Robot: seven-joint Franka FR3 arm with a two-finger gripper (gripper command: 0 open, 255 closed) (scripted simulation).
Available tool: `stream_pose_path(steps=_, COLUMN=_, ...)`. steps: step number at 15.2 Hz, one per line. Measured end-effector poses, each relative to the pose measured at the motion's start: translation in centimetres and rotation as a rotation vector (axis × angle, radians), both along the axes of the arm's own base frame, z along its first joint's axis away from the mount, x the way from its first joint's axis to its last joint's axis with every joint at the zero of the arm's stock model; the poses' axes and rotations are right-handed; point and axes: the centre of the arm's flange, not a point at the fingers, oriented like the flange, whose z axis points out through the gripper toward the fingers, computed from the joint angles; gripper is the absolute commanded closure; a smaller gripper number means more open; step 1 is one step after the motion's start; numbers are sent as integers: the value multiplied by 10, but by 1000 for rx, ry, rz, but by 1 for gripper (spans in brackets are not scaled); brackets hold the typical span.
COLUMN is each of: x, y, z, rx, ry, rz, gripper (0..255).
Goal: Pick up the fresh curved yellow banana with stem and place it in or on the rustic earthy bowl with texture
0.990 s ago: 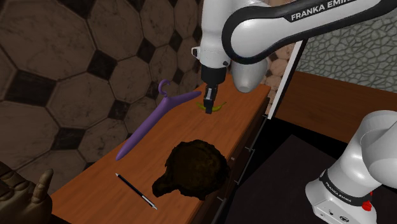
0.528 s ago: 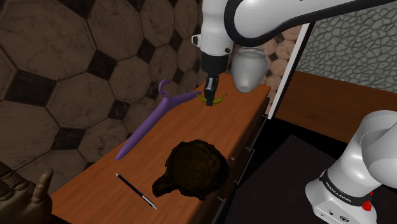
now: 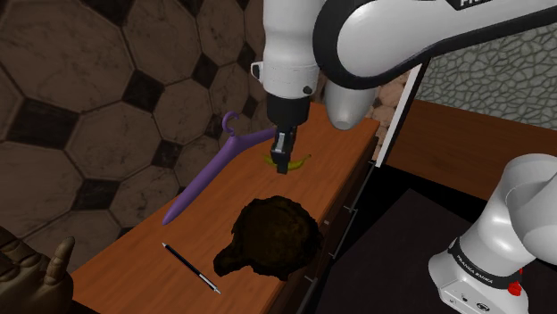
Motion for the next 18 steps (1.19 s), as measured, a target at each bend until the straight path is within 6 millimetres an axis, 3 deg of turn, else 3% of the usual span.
stream_pose_path(steps=7, x=-47, y=83, z=-7, rx=0, ry=0, rz=1, gripper=255)
stream_pose_path(steps=18, x=-51, y=91, z=-61, rx=0, ry=0, rz=-1, gripper=255)
